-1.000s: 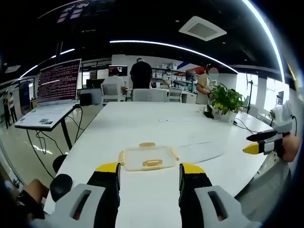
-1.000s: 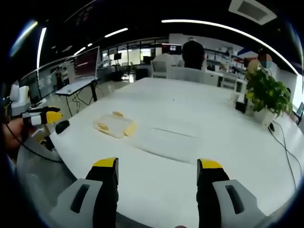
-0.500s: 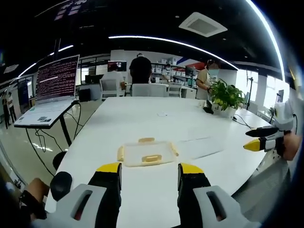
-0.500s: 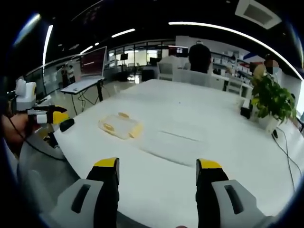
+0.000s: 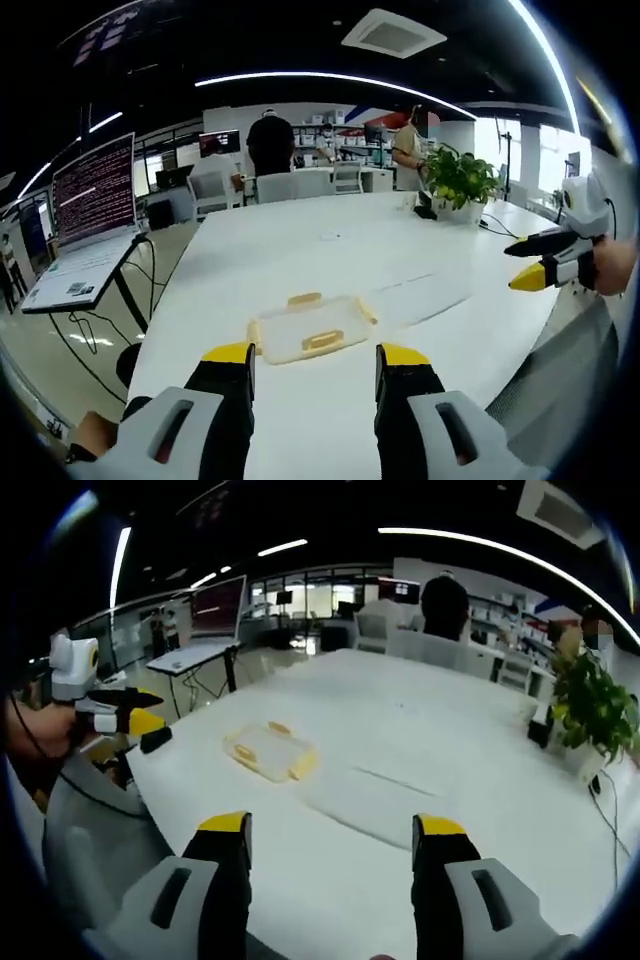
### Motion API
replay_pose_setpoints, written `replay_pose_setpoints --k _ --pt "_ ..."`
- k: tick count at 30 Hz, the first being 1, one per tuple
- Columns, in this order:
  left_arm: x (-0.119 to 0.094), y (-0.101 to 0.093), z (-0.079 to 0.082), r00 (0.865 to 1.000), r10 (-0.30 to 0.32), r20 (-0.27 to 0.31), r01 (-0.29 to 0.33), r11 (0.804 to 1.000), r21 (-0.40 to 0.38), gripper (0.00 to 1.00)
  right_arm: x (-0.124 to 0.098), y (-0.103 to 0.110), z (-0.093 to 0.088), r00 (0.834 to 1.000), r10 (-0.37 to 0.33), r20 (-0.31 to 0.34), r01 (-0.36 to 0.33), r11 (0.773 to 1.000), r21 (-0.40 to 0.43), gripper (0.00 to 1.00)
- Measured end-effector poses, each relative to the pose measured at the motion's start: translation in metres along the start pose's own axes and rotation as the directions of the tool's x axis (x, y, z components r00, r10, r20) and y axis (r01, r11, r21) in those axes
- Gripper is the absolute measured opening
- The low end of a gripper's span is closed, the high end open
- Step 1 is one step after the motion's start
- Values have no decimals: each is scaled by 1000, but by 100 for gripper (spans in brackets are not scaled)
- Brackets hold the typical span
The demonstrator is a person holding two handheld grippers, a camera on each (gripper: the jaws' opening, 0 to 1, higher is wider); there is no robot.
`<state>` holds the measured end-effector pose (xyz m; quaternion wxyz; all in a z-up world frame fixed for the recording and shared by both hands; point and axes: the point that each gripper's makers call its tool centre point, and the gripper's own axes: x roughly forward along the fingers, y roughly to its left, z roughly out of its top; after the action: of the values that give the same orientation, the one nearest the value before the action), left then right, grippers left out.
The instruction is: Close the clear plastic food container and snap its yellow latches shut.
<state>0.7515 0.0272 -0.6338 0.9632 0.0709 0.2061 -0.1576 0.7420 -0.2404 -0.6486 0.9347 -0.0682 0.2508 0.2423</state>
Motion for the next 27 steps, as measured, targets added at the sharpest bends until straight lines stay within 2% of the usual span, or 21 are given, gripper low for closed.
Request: replay_pose_setpoints --k 2,7,18,27 --pt "2 5 1 1000 -7 -3 7 1000 17 42 4 2 3 1000 12 -1 -12 999 -45 61" --pt "6 11 3 999 -35 -15 36 997 74 43 14 5 7 999 49 -15 -50 995 -86 61" --pt "22 24 -6 994 -86 -74 98 981 167 42 39 11 14 989 131 -65 -141 972 -190 59" --pt "45 26 -15 977 -156 -144 191 940 281 42 69 14 21 975 196 -109 -218 941 -260 58"
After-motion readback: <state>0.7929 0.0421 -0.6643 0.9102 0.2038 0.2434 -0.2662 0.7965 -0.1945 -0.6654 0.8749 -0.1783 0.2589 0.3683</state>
